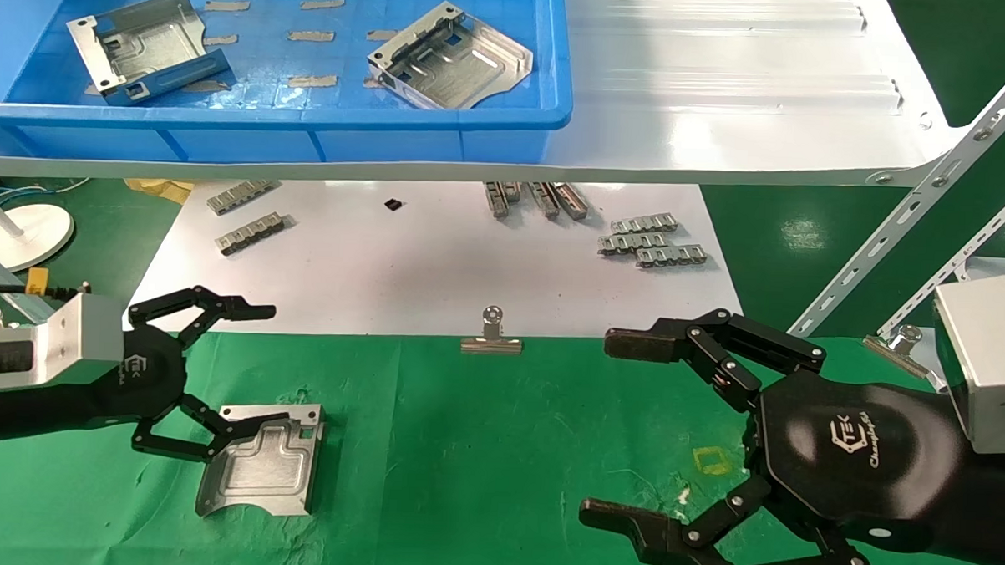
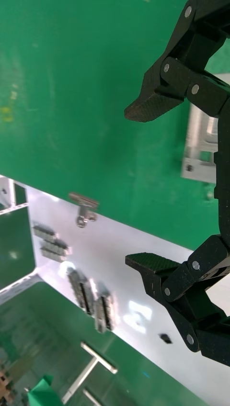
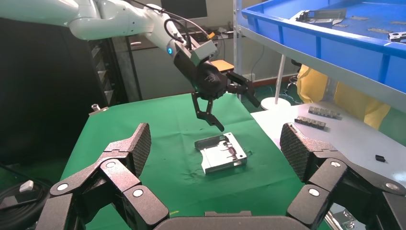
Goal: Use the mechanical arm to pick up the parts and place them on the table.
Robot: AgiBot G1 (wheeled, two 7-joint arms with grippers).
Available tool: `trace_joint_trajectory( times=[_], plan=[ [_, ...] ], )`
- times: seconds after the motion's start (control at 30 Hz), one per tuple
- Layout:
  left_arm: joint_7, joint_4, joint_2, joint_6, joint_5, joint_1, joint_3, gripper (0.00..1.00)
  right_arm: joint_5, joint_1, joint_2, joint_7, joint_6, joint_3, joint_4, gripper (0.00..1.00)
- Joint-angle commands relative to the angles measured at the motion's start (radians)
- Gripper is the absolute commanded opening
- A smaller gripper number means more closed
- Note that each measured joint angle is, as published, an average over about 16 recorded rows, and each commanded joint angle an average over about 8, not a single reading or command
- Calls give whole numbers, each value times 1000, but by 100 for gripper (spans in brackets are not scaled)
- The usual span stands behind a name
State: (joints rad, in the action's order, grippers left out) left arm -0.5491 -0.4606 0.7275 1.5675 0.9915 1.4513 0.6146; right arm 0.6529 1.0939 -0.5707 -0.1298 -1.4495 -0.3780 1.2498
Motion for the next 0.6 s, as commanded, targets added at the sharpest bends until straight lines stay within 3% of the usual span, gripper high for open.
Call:
trace_joint_trajectory(
  times=[0.03,0.6],
  plan=[
    [32,-36,-5,-3,-11,-17,-15,100,0,0,0,0,0,0,0,100],
    [307,-343,-48,-30,-109,-157,-139,100,0,0,0,0,0,0,0,100]
  ],
)
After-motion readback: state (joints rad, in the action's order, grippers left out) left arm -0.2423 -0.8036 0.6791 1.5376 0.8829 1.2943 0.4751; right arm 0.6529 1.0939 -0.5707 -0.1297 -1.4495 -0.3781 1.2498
